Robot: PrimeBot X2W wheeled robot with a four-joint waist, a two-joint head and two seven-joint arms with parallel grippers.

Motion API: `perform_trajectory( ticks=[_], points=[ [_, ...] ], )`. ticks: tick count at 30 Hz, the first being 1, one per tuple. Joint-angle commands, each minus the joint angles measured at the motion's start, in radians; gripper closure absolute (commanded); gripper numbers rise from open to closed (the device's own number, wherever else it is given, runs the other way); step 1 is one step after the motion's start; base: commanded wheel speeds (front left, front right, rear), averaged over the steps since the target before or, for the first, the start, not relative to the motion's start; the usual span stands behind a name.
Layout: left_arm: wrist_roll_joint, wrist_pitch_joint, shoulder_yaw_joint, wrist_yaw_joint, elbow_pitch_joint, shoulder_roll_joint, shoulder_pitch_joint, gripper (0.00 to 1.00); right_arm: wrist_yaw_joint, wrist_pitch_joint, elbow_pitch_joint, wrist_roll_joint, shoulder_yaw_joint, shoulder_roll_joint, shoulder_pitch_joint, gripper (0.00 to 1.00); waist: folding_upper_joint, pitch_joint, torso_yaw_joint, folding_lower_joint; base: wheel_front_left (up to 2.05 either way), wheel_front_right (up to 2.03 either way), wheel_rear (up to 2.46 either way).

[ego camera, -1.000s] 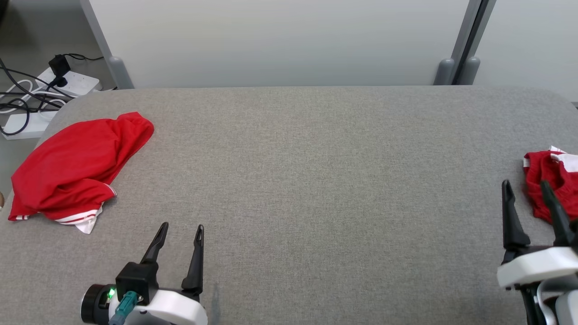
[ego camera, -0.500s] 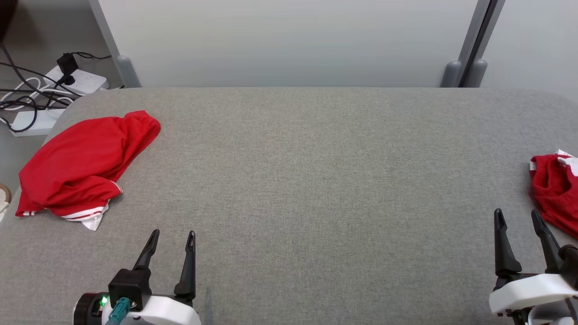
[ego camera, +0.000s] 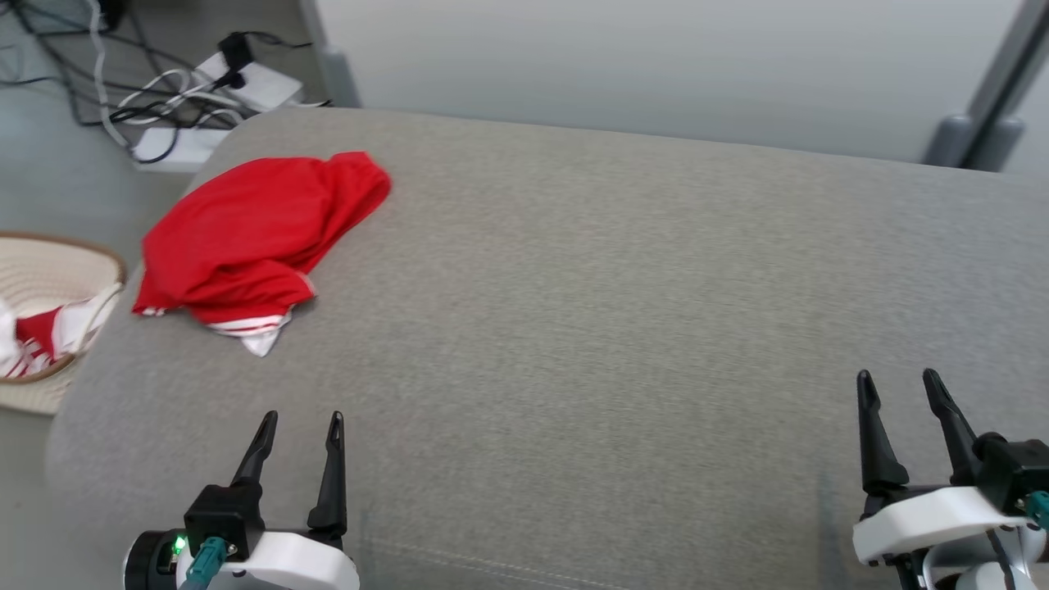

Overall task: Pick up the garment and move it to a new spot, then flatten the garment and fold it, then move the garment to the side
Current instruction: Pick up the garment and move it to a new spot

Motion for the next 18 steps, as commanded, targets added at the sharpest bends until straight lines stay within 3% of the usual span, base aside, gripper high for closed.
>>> perform_trajectory(
  ticks=[1, 12, 18],
  points=[
    [-0.012, -0.009, 0.04, 0.014, -0.027, 0.006, -0.042, 0.0, 0.004, -0.012, -0.022, 0.002, 0.032, -0.01, -0.045, 0.0, 0.0, 0.022, 0.06, 0.0, 0.0, 0.0, 0.0],
    [-0.043, -0.009, 0.057, 0.032, -0.025, 0.006, -0.033, 0.0, 0.004, -0.013, 0.007, 0.01, 0.109, -0.025, -0.072, 0.0, 0.0, 0.052, 0.31, 0.0, 0.0, 0.0, 0.0],
    [-0.09, -0.009, 0.109, 0.062, -0.034, 0.006, -0.004, 0.0, 0.004, -0.006, 0.03, 0.015, 0.183, -0.037, -0.136, 0.0, 0.0, 0.094, 0.348, 0.0, 0.0, 0.0, 0.0]
  ],
)
